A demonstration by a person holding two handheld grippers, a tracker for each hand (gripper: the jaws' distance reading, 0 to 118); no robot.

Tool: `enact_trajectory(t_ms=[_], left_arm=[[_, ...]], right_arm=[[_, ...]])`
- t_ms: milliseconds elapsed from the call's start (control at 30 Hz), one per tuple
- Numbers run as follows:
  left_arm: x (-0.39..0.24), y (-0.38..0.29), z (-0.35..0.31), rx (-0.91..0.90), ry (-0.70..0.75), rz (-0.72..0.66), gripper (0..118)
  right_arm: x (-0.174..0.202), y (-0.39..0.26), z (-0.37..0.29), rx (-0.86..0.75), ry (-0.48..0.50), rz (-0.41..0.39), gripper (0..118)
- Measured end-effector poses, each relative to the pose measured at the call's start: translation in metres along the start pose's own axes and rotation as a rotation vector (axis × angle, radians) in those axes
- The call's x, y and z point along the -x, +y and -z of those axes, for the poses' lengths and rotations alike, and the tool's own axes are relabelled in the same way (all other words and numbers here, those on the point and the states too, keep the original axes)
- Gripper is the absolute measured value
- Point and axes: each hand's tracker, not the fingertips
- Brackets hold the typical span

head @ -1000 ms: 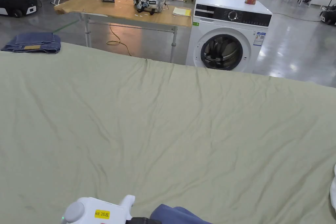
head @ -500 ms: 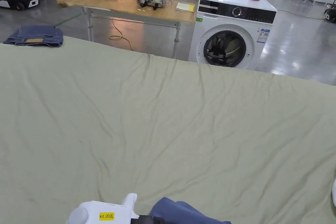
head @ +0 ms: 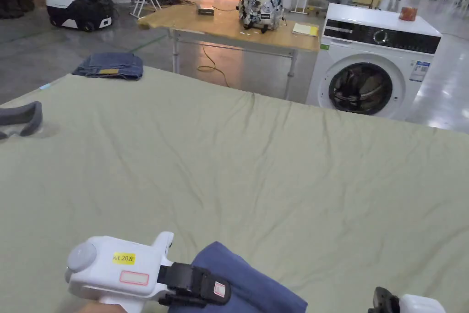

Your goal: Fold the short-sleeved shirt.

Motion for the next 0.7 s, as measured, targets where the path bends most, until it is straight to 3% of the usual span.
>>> enact_trajectory(t_ms=[400,700], left_arm=[[0.031,0.061,-0.254,-0.169,0.351,0.010,22],[0.066,0.055,-0.325,-0.209,0.554,-0.112,22]], right_arm=[[0.016,0.033,0.012,-0.065,0.008,-0.013,0],[0.020,0.020,0.016,-0.020,-0.011,-0.024,0]])
